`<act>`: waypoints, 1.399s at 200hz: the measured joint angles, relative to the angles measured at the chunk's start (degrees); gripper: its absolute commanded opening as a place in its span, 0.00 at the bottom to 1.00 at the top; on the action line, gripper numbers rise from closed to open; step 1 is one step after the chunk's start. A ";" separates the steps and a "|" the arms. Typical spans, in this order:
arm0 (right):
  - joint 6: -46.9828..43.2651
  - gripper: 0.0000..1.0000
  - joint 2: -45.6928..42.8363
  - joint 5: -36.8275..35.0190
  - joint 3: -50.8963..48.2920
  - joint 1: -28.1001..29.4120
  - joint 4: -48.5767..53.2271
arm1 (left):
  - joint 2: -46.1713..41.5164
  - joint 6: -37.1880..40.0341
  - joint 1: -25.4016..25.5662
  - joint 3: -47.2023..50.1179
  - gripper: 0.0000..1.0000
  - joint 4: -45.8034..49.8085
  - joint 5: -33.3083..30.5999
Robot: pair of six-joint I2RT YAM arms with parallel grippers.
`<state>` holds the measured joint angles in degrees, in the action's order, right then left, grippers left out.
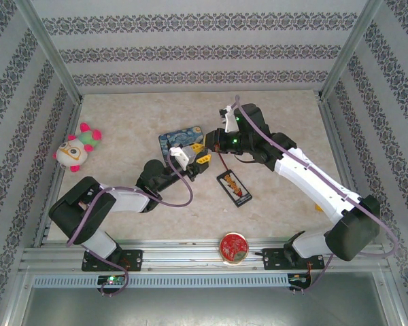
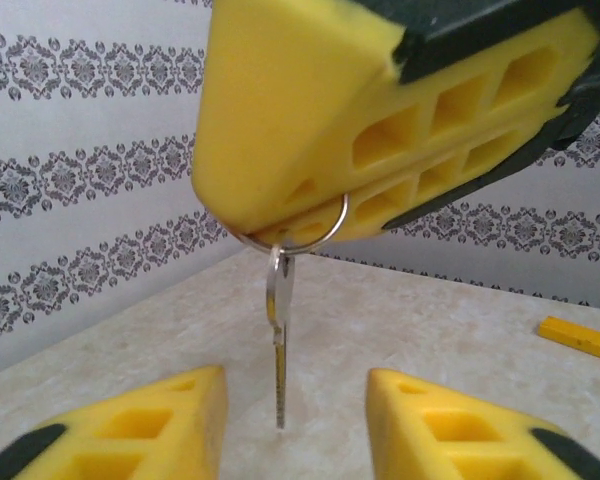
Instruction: Unlock a padlock with a key
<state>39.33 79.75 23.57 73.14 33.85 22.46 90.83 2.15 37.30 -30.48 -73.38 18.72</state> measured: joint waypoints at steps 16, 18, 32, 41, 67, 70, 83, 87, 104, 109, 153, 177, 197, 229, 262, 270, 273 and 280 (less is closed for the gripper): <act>0.02 0.00 0.00 0.11 -0.31 0.00 -0.22 | 0.24 0.00 0.13 -0.13 0.34 0.00 -0.13; 0.04 0.00 0.00 0.11 -0.35 0.00 -0.24 | 0.24 0.04 0.13 -0.13 0.34 0.00 -0.13; 0.24 0.00 0.00 0.11 -0.57 0.00 -0.33 | 0.24 0.02 0.13 -0.22 0.33 0.00 -0.33; 0.42 0.00 0.00 0.11 -0.59 0.00 -0.37 | 0.24 0.02 0.13 -0.31 0.32 0.00 -0.42; 0.85 0.00 0.02 0.11 -0.61 0.00 -0.55 | 0.24 -0.07 0.15 -0.31 0.22 0.02 -0.74; 0.90 0.00 0.02 0.13 -0.66 0.00 -0.61 | 0.24 0.02 0.15 -0.31 0.21 0.02 -0.76; 0.98 0.00 0.02 0.13 -0.92 0.00 -0.98 | 0.24 0.00 0.15 -0.31 0.17 0.02 -0.98; 1.03 0.00 0.02 0.13 -0.98 0.00 -1.01 | 0.24 -0.02 0.15 -0.31 0.17 0.04 -0.98; 1.05 0.00 0.02 0.15 -1.33 0.00 -1.18 | 0.20 -0.02 0.15 -0.31 0.16 0.04 -1.03; 1.05 0.00 0.02 0.13 -1.38 0.00 -1.22 | 0.20 -0.02 0.15 -0.31 0.16 0.04 -1.09; 1.09 0.00 0.02 0.37 -1.70 -0.26 -1.84 | -0.98 -0.22 0.15 -0.31 0.00 1.27 -1.14; 1.07 0.09 0.02 1.22 -1.86 -0.59 -2.19 | -2.89 -0.09 0.15 -0.31 0.00 4.33 -1.01; -0.33 0.30 -0.15 1.62 -1.92 -1.33 -1.88 | -6.64 0.90 0.09 -0.37 0.00 10.64 -0.04; -8.98 0.40 -3.23 0.66 -1.92 -2.99 1.40 | -15.63 5.29 -1.25 -6.47 0.00 34.88 5.42; -20.65 0.40 -11.21 1.55 -3.37 -3.10 1.49 | -20.98 11.96 -4.61 -17.00 0.00 61.48 12.96; -23.17 0.40 -13.14 2.91 -4.26 -3.10 0.98 | -21.40 13.68 -4.94 -19.39 0.00 67.36 14.23; -23.82 0.40 -13.70 3.43 -4.61 -3.10 0.81 | -21.44 14.27 -5.03 -20.28 0.00 69.42 14.73; -25.66 0.40 -14.84 5.03 -5.53 -3.10 0.09 | -21.44 15.87 -5.14 -22.51 0.00 74.42 15.82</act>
<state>13.67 64.90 28.60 67.61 30.74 22.55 69.38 18.02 32.16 -52.99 1.04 34.54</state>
